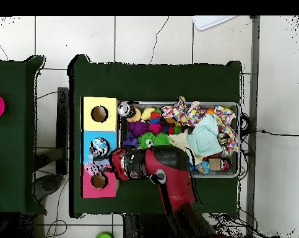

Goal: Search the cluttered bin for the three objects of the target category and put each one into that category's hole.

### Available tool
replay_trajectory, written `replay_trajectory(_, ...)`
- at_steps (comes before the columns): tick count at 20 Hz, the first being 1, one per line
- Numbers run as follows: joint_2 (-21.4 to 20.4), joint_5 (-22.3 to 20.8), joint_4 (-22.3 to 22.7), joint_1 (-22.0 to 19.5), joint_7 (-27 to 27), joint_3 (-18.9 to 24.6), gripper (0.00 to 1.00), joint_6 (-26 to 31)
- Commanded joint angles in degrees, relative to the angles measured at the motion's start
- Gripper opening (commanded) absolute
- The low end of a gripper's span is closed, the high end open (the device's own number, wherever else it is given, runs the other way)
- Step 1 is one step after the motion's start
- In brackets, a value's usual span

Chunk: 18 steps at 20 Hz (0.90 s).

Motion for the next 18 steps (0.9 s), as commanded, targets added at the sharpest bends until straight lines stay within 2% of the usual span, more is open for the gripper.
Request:
replay_trajectory(1, -0.7, -0.5, -5.6, -1.9, 12.0, 1.7, 0.0, -1.1)
replay_trajectory(8, -0.4, 0.2, -6.1, -2.4, 11.7, 2.4, 0.0, -0.4)
replay_trajectory(13, -1.9, 0.7, -6.0, -2.7, 13.7, 2.9, 0.0, 1.2)
replay_trajectory(18, -3.3, 2.5, -5.5, -2.6, 13.4, 3.8, 0.0, 1.9)
